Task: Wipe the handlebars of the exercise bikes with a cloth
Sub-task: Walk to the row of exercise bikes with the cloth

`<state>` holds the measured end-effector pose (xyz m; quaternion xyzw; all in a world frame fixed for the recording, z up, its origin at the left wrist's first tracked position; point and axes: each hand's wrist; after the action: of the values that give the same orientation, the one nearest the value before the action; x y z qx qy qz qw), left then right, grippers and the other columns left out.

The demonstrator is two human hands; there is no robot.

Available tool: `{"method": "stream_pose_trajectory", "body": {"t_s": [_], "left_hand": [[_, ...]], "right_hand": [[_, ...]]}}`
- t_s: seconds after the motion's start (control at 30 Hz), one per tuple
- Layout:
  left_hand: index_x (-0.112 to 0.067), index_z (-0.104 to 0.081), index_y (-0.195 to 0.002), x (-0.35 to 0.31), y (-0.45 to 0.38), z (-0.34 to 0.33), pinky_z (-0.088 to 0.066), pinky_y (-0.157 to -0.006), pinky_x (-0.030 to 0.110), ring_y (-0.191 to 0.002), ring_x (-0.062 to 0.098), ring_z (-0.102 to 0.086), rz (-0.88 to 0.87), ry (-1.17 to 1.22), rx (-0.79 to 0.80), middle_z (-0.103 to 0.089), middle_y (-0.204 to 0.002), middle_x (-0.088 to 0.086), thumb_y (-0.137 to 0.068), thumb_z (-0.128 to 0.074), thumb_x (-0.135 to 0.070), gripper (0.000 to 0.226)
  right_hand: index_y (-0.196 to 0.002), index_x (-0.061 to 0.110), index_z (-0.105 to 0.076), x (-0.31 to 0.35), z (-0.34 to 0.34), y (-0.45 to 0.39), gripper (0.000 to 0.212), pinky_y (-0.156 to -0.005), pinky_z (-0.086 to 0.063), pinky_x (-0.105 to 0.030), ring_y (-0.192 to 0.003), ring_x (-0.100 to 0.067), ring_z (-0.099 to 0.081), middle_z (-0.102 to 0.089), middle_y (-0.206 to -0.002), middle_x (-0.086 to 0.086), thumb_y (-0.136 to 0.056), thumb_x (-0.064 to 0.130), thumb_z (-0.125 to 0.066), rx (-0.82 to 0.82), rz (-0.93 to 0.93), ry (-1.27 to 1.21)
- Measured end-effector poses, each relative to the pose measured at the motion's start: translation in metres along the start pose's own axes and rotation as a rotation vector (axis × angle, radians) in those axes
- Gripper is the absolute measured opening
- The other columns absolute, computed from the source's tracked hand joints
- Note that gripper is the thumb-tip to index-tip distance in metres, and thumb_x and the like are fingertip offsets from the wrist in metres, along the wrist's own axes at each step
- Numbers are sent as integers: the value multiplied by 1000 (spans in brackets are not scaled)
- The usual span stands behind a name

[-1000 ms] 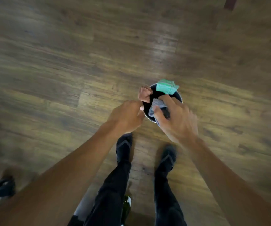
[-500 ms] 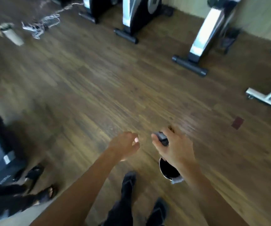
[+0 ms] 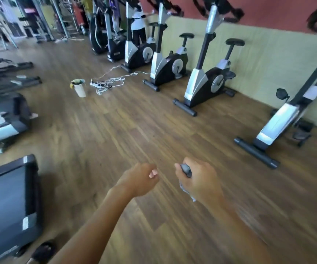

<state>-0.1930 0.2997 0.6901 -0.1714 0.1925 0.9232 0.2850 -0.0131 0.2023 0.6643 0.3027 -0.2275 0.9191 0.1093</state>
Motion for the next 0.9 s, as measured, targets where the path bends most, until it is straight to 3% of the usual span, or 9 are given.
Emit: {"method": "stream_pose_trajectory", "body": {"t_s": [0.3,0.37,0.47,0.6,0.73,0.9], "left_hand": [[-29,-66,-103,56,-126,98,-48,-82,30,-98,9,-63,-37,-20,-39,-61,-97,-17,-98,-50,-36,18],[-29,-66,-103,68,-166,117,-47,-81,29,-97,8,-62,-32,-12,-58,-60,-96,-20,-97,-50,-37,18],[-31,-66,-101,83,-228,147,-51,-86,34,-102,10,-64,-23,4,-92,-60,-97,-20,-96,-51,-40,19],[-30,-67,-105,97,-305,193,-51,-87,33,-103,12,-64,11,30,-146,-61,-99,-18,-96,-51,-40,21],[-30,-67,-104,118,-373,238,-53,-93,40,-104,14,-65,53,39,-185,-64,-99,-16,-96,-51,-41,20],[-30,-67,-102,153,-467,293,-51,-86,35,-103,15,-64,87,41,-231,-63,-96,-17,-95,-50,-42,21]], "right_hand": [[-65,18,-38,19,-48,-161,47,-46,-44,-39,-47,-21,-50,-47,-48,2,-90,57,-44,-27,76,70],[-64,17,-38,15,-59,-203,46,-47,-37,-36,-48,-21,-48,-41,-48,2,-91,52,-49,-25,88,90],[-63,18,-38,4,-80,-270,44,-47,-38,-31,-45,-15,-51,-48,-44,4,-95,42,-57,36,73,47],[-62,18,-32,-4,-108,-370,44,-49,-49,-45,-45,-20,-55,-55,-47,-4,-90,46,-51,55,54,-39],[-60,23,-29,1,-128,-469,45,-50,-45,-46,-50,-21,-51,-44,-49,1,-89,48,-52,9,196,-5],[-60,23,-28,0,-172,-587,46,-52,-46,-51,-51,-26,-50,-45,-49,0,-87,55,-46,35,245,-3]]}}
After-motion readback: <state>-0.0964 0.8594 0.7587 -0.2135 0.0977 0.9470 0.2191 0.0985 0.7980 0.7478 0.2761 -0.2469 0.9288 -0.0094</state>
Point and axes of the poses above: each hand's wrist, its own y-axis away from the middle knuckle, its own z-axis out of the back of the hand, x = y × z
